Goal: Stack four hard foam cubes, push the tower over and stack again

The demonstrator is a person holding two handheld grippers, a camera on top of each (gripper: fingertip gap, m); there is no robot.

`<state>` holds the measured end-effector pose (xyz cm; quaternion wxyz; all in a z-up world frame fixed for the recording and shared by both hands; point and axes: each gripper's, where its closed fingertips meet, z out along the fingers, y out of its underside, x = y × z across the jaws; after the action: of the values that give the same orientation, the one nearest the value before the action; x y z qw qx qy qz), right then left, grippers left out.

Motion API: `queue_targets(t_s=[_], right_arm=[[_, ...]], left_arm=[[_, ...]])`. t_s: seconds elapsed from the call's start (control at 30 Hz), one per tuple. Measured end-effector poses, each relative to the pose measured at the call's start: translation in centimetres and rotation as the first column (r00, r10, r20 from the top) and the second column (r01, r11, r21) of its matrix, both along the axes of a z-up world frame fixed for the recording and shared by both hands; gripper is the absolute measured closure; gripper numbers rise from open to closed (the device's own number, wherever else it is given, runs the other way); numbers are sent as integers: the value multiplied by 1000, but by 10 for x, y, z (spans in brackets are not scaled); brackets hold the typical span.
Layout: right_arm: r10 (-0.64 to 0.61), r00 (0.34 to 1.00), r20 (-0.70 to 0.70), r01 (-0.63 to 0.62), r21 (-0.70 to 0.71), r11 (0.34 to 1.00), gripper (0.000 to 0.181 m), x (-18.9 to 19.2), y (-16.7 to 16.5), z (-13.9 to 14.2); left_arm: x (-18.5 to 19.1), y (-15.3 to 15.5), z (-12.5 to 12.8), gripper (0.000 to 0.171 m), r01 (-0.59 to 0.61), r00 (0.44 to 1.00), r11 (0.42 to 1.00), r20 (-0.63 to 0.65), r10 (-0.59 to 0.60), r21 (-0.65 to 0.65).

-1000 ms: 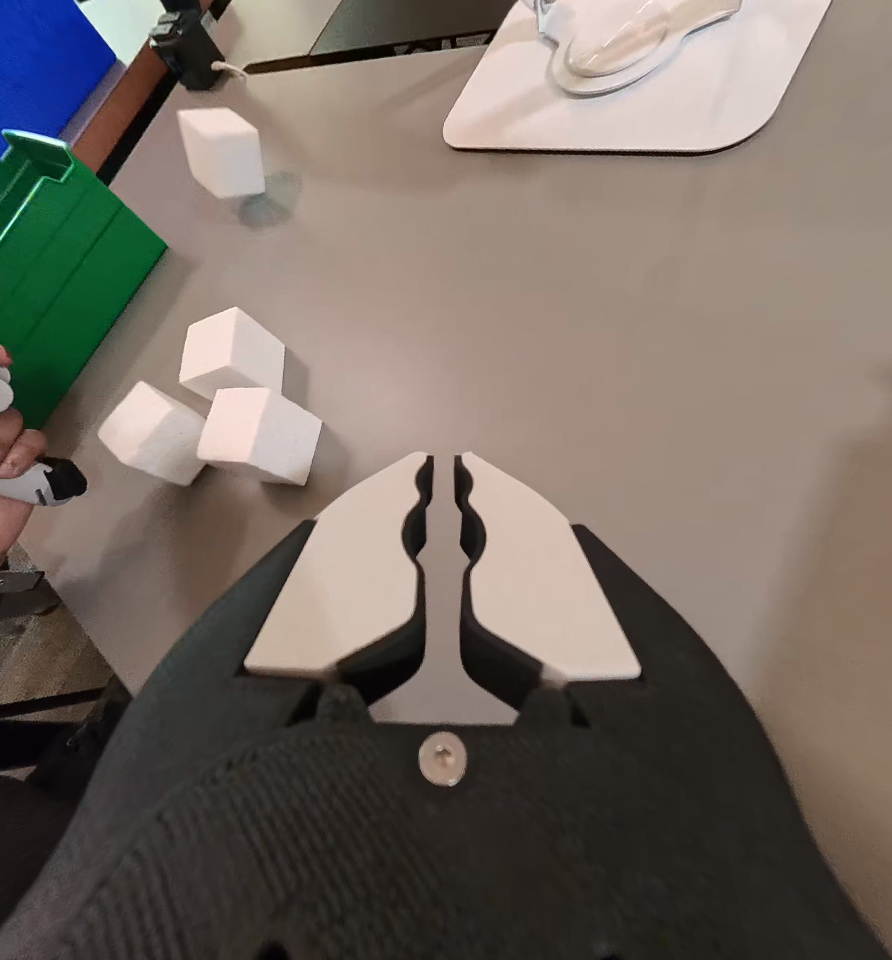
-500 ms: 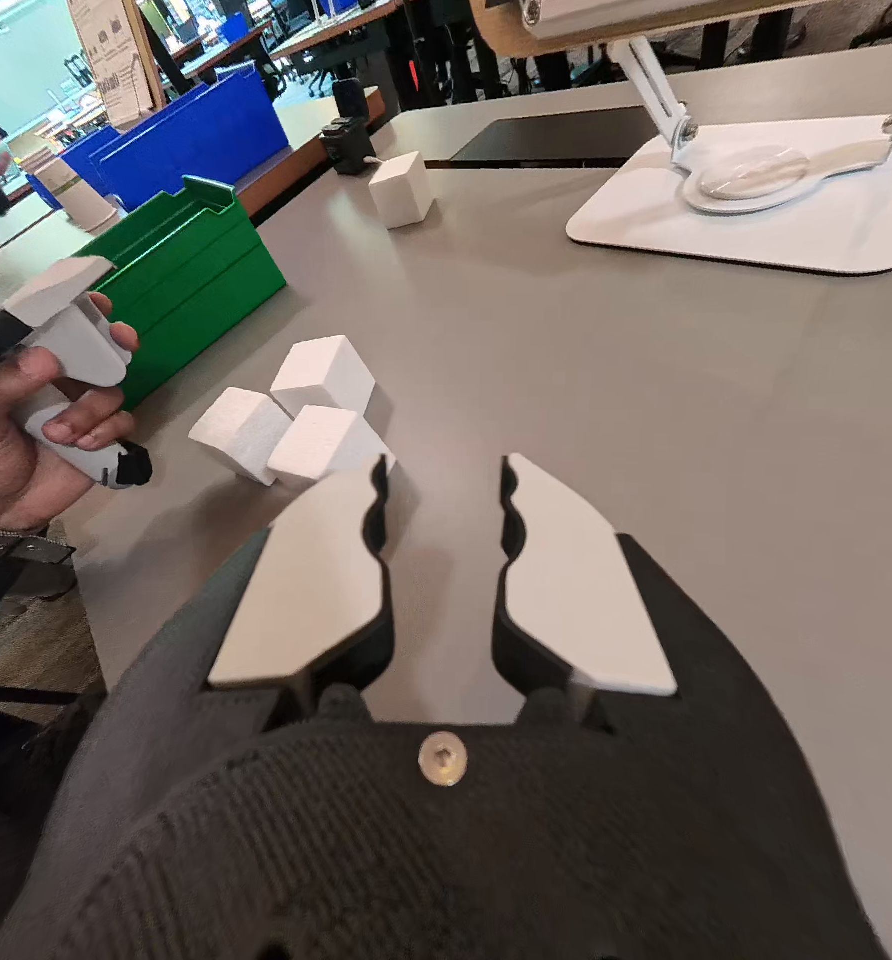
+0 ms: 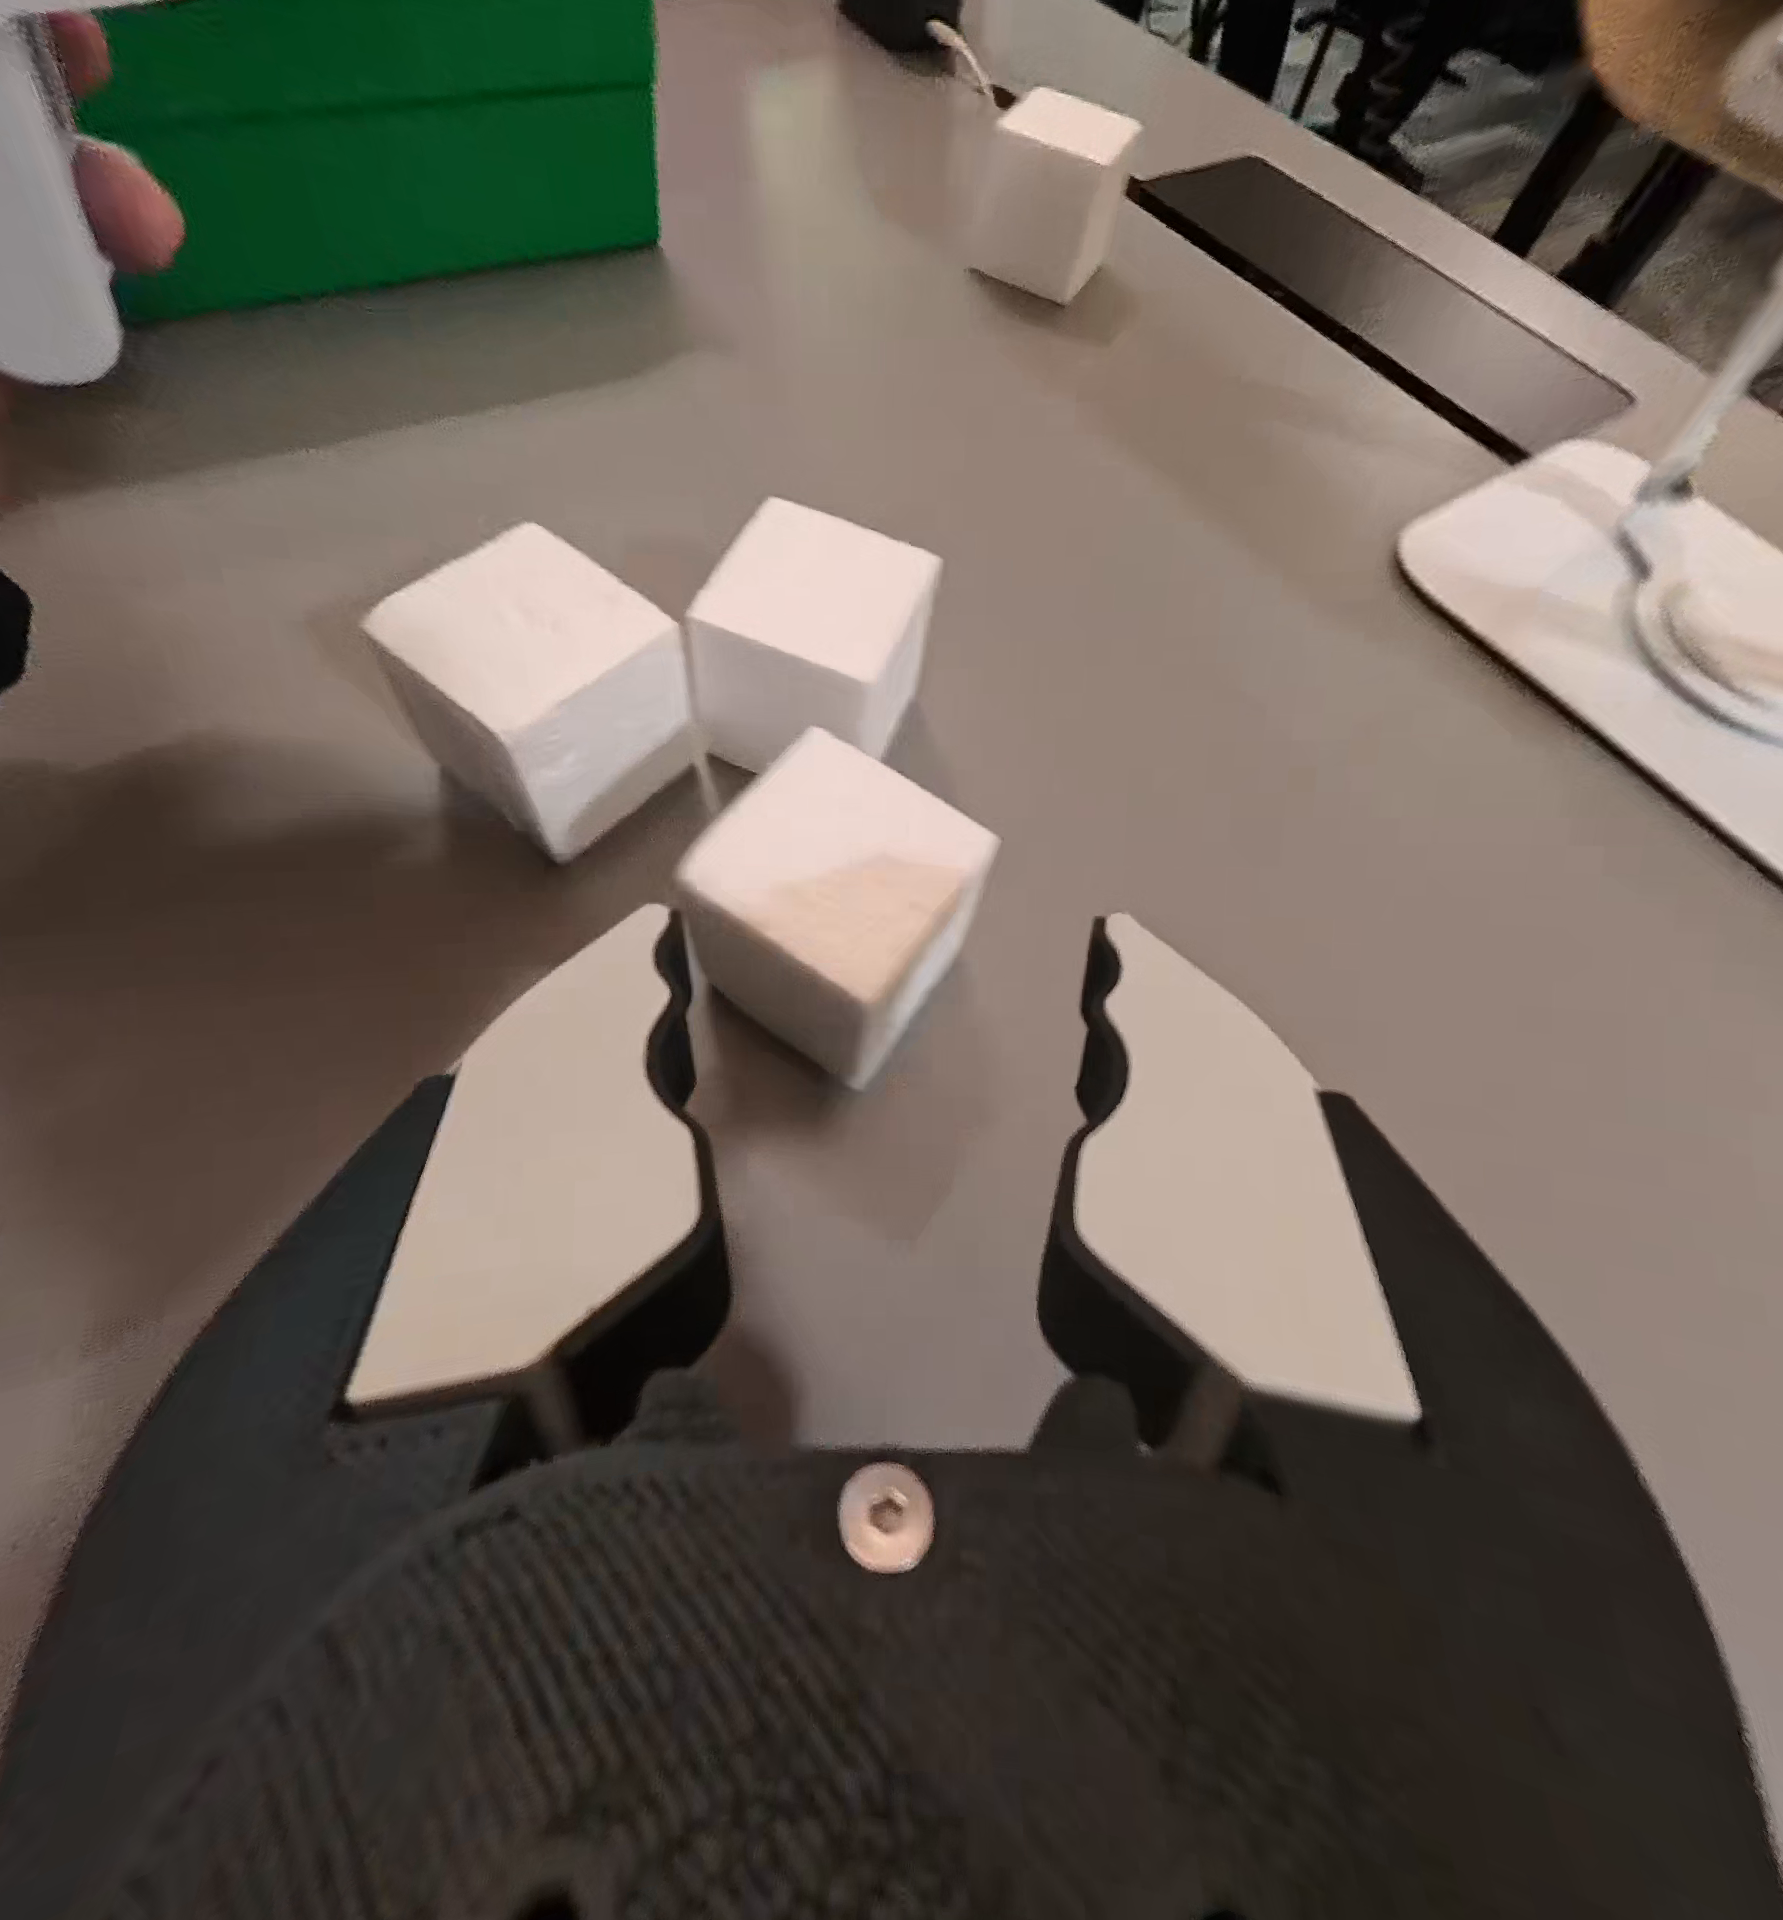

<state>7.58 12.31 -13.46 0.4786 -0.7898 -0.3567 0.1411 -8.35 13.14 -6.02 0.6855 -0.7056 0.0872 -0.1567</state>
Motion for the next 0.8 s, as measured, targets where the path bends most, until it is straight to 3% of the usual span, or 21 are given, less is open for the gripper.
queue_targets(t_s=[0.13,0.2,0.33,0.63,0.8], right_arm=[[-34,992,122,25,77,997,113,-19,3,-8],[-83,981,175,65,106,992,130,-14,10,-13],[-97,981,171,83,84,993,142,3,10,-9],[-200,980,-26,199,-44,979,134,61,5,1],[-290,953,-93,290,-18,957,104,74,4,6]], left_arm=[[-8,-2,-1,168,-19,1000,1000,14,19,-11],[-7,-2,-1,168,-14,1000,1000,10,14,-12],[1,-1,0,168,4,1000,1000,-14,-4,2],[26,9,15,169,31,999,996,-20,-29,86],[41,22,3,153,54,999,998,-6,-54,12]])
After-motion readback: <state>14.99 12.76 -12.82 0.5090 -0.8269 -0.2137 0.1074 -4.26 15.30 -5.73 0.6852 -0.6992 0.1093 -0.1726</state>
